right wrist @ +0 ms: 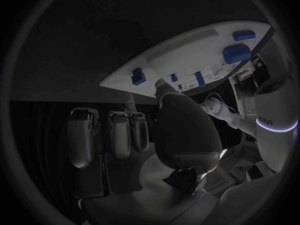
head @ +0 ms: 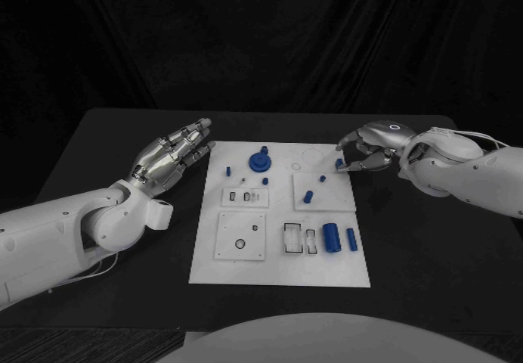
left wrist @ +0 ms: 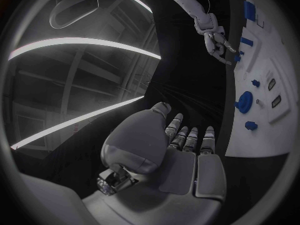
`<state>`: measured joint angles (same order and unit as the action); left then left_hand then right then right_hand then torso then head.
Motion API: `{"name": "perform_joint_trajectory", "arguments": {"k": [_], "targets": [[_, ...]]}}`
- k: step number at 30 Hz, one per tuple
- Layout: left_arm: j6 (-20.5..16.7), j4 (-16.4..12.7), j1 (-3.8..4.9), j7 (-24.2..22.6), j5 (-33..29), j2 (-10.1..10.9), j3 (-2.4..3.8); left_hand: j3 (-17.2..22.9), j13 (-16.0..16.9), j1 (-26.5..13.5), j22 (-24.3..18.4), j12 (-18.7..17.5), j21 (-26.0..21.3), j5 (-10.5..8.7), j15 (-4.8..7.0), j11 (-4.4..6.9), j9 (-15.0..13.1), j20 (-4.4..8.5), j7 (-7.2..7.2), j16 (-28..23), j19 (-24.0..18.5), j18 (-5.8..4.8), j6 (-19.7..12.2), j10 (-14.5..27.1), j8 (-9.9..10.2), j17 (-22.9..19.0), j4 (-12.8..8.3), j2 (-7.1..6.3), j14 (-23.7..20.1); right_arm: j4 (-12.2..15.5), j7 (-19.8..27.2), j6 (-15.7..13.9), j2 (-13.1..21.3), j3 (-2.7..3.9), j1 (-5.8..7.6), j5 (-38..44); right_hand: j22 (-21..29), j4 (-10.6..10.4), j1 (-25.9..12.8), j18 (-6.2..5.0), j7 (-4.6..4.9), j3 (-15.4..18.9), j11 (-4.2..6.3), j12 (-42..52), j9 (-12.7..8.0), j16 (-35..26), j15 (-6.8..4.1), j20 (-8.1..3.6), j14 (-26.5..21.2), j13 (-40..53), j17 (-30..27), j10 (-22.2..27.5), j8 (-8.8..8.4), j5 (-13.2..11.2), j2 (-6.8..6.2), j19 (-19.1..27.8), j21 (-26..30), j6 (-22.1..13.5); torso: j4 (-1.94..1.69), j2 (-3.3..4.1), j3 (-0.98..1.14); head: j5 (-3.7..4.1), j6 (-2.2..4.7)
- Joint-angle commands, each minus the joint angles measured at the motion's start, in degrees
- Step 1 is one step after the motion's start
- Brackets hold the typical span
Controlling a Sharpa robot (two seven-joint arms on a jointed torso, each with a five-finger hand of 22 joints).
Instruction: Assemble the parts on the task board
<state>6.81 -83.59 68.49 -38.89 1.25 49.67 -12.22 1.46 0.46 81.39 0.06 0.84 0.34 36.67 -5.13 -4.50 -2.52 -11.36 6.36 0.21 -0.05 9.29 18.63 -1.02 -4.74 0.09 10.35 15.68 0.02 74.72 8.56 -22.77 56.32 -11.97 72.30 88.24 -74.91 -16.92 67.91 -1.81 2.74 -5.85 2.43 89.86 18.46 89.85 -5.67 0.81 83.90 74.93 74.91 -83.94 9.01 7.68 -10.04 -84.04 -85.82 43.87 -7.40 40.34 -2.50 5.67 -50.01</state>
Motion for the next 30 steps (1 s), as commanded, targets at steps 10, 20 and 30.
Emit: {"name": "perform_joint_trajectory", "arguments": {"k": [10,20,30], "targets": [[0.71,-0.28,-0.05,-1.96,0.01,-0.07,0.05,0.27,0.06,-0.03,-0.06,0.2,-0.34,0.07,-0.47,-0.28,-0.04,-0.41,-0.01,-0.21,0.05,0.85,0.2,0.04,-0.36,-0.09,0.0,-0.09,-0.02,0.2,-2.67,0.29,0.11,0.02,-0.75,0.78,-13.5,0.25,3.49,0.6,0.4,-0.99,-0.66,0.14,-0.46,0.15,0.78,0.73,6.1,15.07,15.09,-6.06,-0.54,2.51,0.93,-3.54,0.43,1.14,0.06,-0.06,-0.02,-0.16,0.01],[0.81,0.01,-0.07,-1.86,0.01,-0.14,0.05,0.27,0.06,-0.03,-0.06,0.2,-0.34,0.07,-0.47,-0.28,-0.04,-0.41,-0.01,-0.21,0.05,0.85,0.2,0.04,-0.36,-0.09,0.0,-0.09,-0.02,0.13,-3.62,0.61,-0.09,0.02,-1.22,0.86,-13.38,0.38,4.82,0.51,0.56,-1.4,-0.81,0.14,-0.65,0.15,0.92,0.88,6.1,15.07,15.09,-6.06,-0.72,4.84,1.62,-3.34,0.79,1.63,-0.09,-0.02,0.05,-0.01,0.01],[0.97,0.24,-0.09,-1.78,0.01,-0.28,0.05,0.27,0.06,-0.03,-0.06,0.2,-0.34,0.07,-0.47,-0.28,-0.04,-0.41,-0.01,-0.21,0.05,0.85,0.2,0.04,-0.36,-0.09,0.0,-0.09,-0.02,-0.24,-4.09,1.2,-0.64,0.02,-1.45,0.87,-13.15,0.51,5.63,0.34,0.85,-1.8,-1.06,0.14,-0.52,0.15,1.11,1.05,6.1,15.07,15.09,-6.06,-0.43,6.74,2.55,-2.97,1.47,2.81,-0.01,0.04,0.04,-0.11,0.01]]}}
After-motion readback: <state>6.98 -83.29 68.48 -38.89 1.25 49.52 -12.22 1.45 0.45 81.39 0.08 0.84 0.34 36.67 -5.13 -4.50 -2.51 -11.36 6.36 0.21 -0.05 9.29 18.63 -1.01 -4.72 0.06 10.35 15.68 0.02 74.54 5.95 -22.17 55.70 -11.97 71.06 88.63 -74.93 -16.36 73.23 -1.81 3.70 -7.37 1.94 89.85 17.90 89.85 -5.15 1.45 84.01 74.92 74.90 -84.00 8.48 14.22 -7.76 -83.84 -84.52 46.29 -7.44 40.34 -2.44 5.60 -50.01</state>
